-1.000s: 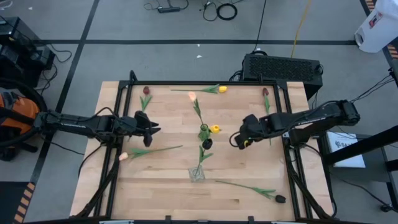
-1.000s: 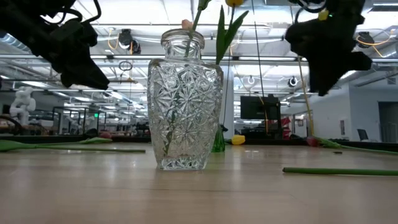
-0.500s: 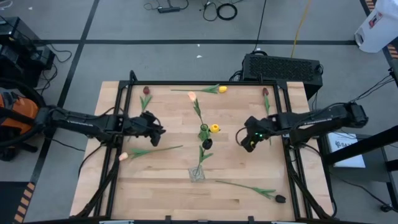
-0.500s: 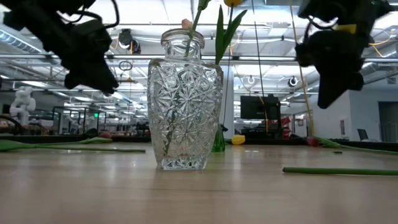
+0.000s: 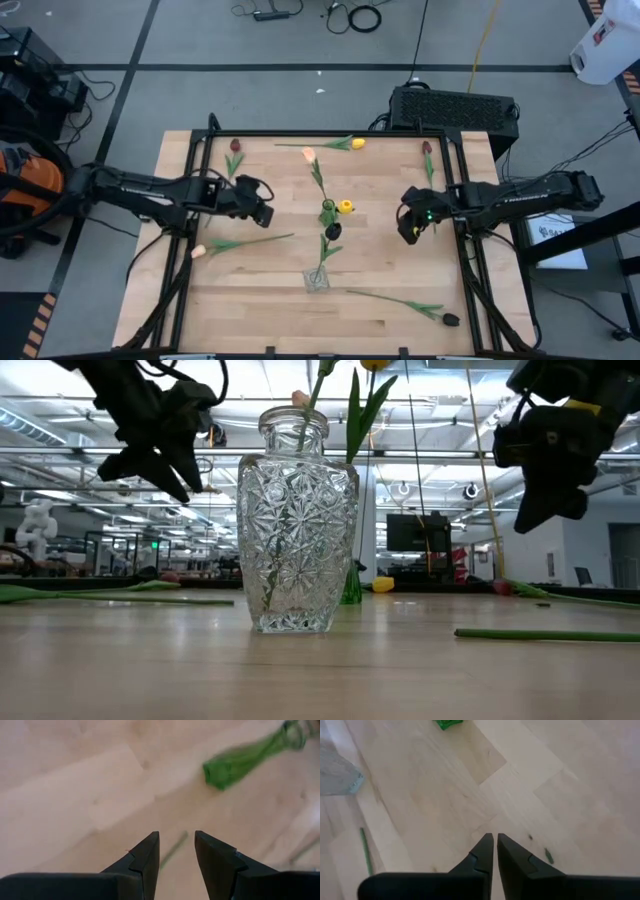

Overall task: Sort flowers into vase by color
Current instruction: Put the white flower into the green vase

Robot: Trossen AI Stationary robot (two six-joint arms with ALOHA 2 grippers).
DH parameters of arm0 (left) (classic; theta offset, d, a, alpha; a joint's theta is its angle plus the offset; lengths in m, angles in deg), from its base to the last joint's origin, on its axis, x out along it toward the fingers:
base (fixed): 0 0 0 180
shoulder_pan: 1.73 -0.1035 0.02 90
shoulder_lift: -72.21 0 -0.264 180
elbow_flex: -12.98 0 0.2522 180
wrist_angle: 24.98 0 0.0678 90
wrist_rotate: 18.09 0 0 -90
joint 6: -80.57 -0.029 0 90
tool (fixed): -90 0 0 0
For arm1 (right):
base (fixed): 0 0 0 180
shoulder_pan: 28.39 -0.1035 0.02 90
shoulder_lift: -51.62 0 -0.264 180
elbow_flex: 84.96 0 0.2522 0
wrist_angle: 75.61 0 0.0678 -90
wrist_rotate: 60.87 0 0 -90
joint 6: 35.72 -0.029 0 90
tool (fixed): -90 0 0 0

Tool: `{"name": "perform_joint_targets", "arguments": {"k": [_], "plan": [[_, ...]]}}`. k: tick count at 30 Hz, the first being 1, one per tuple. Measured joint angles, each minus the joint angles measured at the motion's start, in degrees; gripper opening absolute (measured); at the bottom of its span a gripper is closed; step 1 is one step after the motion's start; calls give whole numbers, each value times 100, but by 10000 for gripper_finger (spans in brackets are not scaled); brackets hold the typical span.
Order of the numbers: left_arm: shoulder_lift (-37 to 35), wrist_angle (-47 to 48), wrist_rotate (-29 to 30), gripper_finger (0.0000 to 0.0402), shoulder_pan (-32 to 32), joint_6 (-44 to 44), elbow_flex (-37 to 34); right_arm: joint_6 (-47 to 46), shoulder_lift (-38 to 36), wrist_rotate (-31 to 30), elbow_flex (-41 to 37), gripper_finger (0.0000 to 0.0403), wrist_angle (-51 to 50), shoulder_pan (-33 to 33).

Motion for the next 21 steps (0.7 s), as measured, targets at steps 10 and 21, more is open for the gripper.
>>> {"name": "perform_joint_targets", "arguments": {"k": [10,21], "plan": [[1039,1551,-1623,132,490,-2699,280,364,0,20,0,17,-2,37],[2027,2166,-1654,132,848,-3840,280,435,2,12,0,18,-4,37]]}}
